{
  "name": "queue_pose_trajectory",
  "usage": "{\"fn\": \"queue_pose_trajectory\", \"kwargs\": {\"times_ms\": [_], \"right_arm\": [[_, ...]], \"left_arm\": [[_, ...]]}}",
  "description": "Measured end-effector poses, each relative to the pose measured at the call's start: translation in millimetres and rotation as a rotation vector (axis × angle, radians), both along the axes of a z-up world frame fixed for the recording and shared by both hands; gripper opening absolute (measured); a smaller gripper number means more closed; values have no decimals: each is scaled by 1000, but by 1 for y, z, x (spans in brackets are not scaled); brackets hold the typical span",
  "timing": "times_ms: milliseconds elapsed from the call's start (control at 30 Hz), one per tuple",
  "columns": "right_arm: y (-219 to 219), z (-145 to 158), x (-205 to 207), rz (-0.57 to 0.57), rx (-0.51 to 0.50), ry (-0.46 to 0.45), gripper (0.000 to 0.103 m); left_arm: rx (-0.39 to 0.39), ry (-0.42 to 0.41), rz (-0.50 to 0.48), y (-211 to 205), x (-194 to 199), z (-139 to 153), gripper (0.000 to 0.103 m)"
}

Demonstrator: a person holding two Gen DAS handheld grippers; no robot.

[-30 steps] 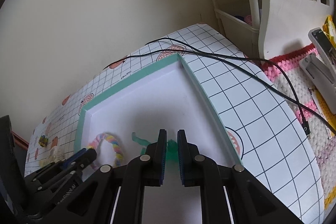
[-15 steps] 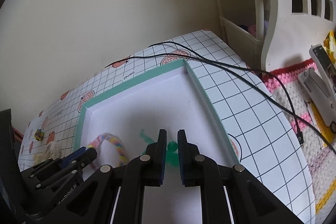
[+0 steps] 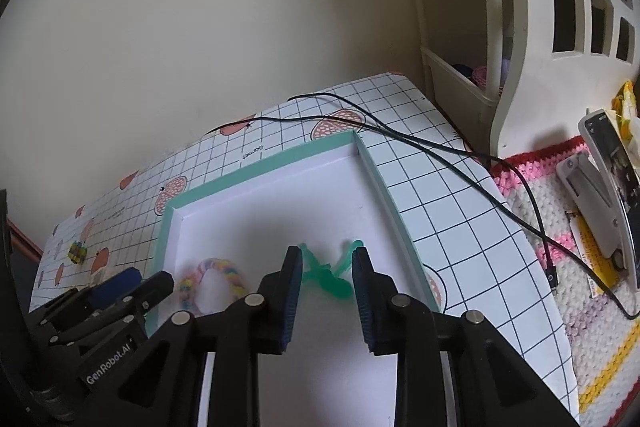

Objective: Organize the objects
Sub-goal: 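Open left tool to drop the ring while right tool releases the green toy in the box, then move left tool to the yellow snack packet while right tool approaches the black toy car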

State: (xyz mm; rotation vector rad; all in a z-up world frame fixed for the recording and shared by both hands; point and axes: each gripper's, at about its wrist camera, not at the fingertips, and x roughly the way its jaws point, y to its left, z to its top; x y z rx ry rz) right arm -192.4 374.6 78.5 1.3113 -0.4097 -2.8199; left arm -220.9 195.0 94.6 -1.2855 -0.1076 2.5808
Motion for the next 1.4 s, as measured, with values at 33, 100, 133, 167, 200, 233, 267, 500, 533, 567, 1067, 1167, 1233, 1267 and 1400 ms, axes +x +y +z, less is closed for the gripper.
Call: {"fn": "queue_pose_trajectory", "kwargs": {"times_ms": [33, 100, 133, 167, 200, 233, 267, 500, 533, 567, 1067, 1167, 1233, 1267, 1400], "right_arm": [[-1, 0, 0, 6, 3, -5, 29], [-4, -1, 0, 18, 14, -15, 39], [-6, -1, 0, 24, 23, -20, 46], [-7, 0, 0, 29, 27, -25, 48], [-8, -1, 1, 31, 26, -26, 50], [-9, 0, 1, 34, 24, -29, 55], [-9, 0, 1, 35, 25, -34, 62], [-15, 0, 1, 50, 37, -57, 77], [-16, 1, 2, 52, 40, -59, 80], [-17, 1, 2, 54, 45, -62, 84], [-29, 21, 10, 69, 82, -49, 103], [-35, 25, 14, 73, 103, -51, 103], [-37, 27, 15, 68, 102, -50, 103], [-38, 29, 16, 68, 92, -49, 103], [-50, 37, 18, 83, 59, -46, 103]], "left_arm": [[4, -1, 6, -2, 1, 0, 55], [12, -8, 21, -6, 1, 0, 57], [14, -14, 27, -7, 1, -1, 57], [15, -22, 35, -9, 0, -1, 57], [17, -27, 40, -11, 0, -2, 58], [18, -30, 43, -12, 1, -3, 63], [19, -35, 48, -13, 1, -3, 69], [12, -50, 76, -23, 4, -9, 84], [11, -55, 80, -25, 4, -10, 84], [12, -59, 82, -27, 4, -11, 87], [18, -53, 165, -61, 17, -1, 94], [49, -53, 195, -74, 22, 4, 94], [66, -52, 213, -81, 25, 6, 94], [73, -55, 216, -84, 26, 8, 94], [95, -29, 210, -101, 34, 15, 94]]}}
